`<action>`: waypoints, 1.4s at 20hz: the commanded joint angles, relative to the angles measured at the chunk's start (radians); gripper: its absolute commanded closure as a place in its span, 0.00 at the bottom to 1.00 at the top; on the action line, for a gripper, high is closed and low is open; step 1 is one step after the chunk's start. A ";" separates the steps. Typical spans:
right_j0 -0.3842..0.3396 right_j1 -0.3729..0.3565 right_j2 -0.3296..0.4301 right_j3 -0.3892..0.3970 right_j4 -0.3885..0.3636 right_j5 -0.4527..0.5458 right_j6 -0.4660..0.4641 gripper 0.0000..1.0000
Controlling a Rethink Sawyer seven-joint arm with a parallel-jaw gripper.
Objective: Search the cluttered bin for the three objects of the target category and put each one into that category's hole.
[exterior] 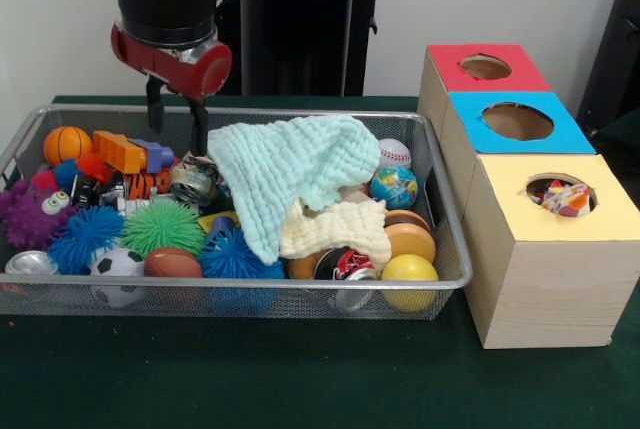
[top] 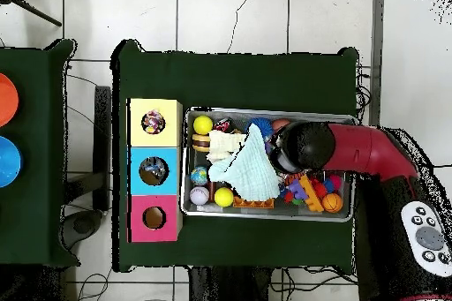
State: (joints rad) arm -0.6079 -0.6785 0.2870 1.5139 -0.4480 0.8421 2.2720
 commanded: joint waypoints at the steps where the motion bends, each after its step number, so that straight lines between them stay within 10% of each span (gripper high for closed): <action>1: -0.002 0.068 0.025 -0.027 -0.055 0.040 -0.160 0.00; 28: -0.002 0.136 0.001 -0.037 -0.091 -0.033 -0.137 0.00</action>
State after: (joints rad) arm -0.6079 -0.5900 0.2862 1.4952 -0.4477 0.8420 2.2720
